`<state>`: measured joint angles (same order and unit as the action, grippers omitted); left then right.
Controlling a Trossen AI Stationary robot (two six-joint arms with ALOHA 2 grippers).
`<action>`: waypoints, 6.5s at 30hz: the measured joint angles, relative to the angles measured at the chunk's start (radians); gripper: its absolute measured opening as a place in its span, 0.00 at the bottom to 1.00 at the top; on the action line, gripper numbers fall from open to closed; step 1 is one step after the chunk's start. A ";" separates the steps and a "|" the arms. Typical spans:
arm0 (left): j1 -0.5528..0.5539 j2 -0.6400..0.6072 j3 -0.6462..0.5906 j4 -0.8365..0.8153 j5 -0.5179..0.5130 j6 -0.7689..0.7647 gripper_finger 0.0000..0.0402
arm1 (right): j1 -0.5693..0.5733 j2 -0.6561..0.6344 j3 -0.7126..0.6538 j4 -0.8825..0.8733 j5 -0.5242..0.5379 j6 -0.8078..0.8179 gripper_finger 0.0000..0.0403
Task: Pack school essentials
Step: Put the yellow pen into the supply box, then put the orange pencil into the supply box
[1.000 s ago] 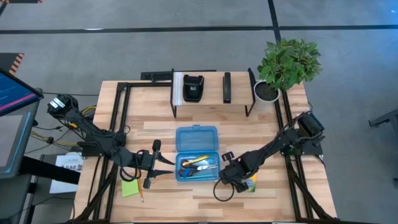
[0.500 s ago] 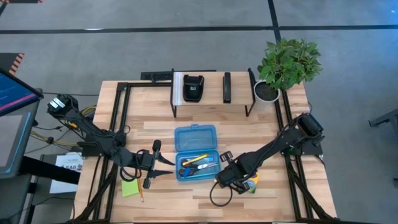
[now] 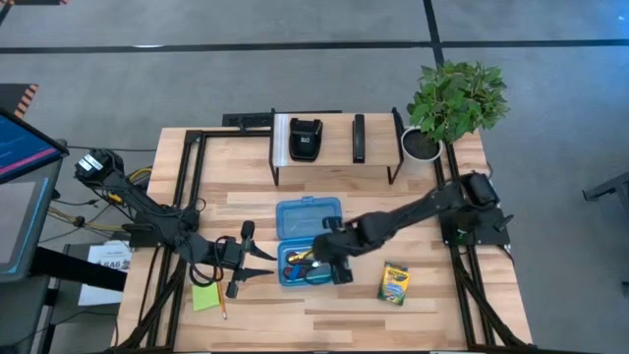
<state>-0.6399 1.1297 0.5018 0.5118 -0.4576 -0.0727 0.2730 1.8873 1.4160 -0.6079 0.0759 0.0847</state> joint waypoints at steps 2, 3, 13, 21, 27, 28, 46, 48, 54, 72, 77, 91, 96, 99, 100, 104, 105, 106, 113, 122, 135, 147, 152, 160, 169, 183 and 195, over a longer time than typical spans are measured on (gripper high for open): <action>0.000 0.000 0.000 0.000 0.001 0.000 0.32 | -0.013 0.012 -0.002 -0.013 -0.018 -0.003 0.08; 0.000 0.000 0.000 -0.004 0.002 0.000 0.32 | -0.017 0.020 -0.001 0.007 -0.031 -0.004 0.09; 0.000 0.000 0.000 -0.006 0.002 0.000 0.32 | -0.007 0.065 0.001 0.031 -0.052 -0.004 0.31; -0.001 0.000 0.000 -0.002 0.009 -0.042 0.32 | -0.005 0.055 0.000 0.019 -0.051 0.046 0.60; -0.004 0.000 0.094 -0.323 0.024 -0.323 0.32 | 0.000 0.055 0.000 -0.072 -0.051 0.132 0.60; -0.004 0.002 0.130 -0.447 0.017 -0.404 0.32 | 0.004 0.055 0.001 -0.099 -0.051 0.146 0.59; -0.127 0.260 0.391 -1.515 0.426 -0.973 0.25 | 0.159 -0.096 0.000 -0.173 0.091 0.214 0.47; -0.154 0.292 0.391 -1.495 0.427 -0.865 0.25 | 0.172 -0.118 0.000 -0.169 0.111 0.222 0.47; -0.209 0.394 0.391 -1.404 0.478 -0.566 0.25 | 0.186 -0.163 0.000 -0.160 0.136 0.248 0.46; -0.245 0.536 0.394 -1.258 0.453 -0.279 0.25 | 0.175 -0.168 0.000 -0.162 0.139 0.248 0.45; -0.228 0.537 0.394 -1.243 0.416 -0.226 0.25 | 0.172 -0.168 0.000 -0.160 0.138 0.248 0.44; -0.195 0.545 0.453 -1.280 0.330 -0.156 0.25 | 0.170 -0.167 0.000 -0.154 0.136 0.248 0.44; -0.195 0.545 0.455 -1.293 0.335 -0.166 0.25 | 0.170 -0.167 0.000 -0.154 0.136 0.249 0.44; -0.195 0.544 0.456 -1.328 0.344 -0.199 0.25 | 0.170 -0.167 0.000 -0.154 0.136 0.248 0.44; -0.196 0.544 0.456 -1.339 0.353 -0.207 0.25 | 0.169 -0.167 0.000 -0.154 0.136 0.249 0.44; -0.198 0.543 0.467 -1.366 0.341 -0.216 0.25 | 0.170 -0.167 0.000 -0.154 0.136 0.248 0.43; -0.198 0.543 0.476 -1.367 0.326 -0.209 0.25 | 0.169 -0.167 0.000 -0.154 0.136 0.248 0.43; -0.198 0.543 0.488 -1.365 0.310 -0.198 0.25 | 0.170 -0.167 0.000 -0.154 0.136 0.248 0.43; -0.181 0.541 0.540 -1.323 0.159 -0.020 0.25 | 0.170 -0.167 0.000 -0.146 0.136 0.248 0.43; -0.020 0.542 0.540 -1.218 0.211 0.218 0.25 | 0.169 -0.167 0.000 -0.143 0.136 0.248 0.43; 0.125 0.668 0.541 -1.156 0.301 0.401 0.25 | 0.168 -0.167 0.000 -0.139 0.136 0.245 0.42; 0.143 0.682 0.545 -1.170 0.393 0.402 0.25 | 0.168 -0.166 0.000 -0.137 0.136 0.245 0.42; 0.149 0.699 0.546 -1.181 0.426 0.385 0.25 | 0.168 -0.166 0.000 -0.138 0.135 0.246 0.42; 0.148 0.701 0.543 -1.181 0.445 0.385 0.14 | 0.168 -0.166 0.000 -0.140 0.134 0.247 0.42; 0.148 0.699 0.543 -1.183 0.448 0.368 0.01 | 0.167 -0.181 0.000 -0.142 0.082 0.248 0.41; 0.146 0.703 0.598 -1.279 0.471 0.287 0.00 | 0.149 -0.221 0.003 -0.116 0.080 0.248 0.41; 0.071 0.703 0.752 -1.424 0.461 0.269 0.00 | 0.152 -0.220 0.003 -0.117 0.080 0.241 0.41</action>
<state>-0.5689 1.8325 1.2538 -0.9119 0.0030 0.1966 0.4248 1.6669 1.4193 -0.7250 0.1561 0.3258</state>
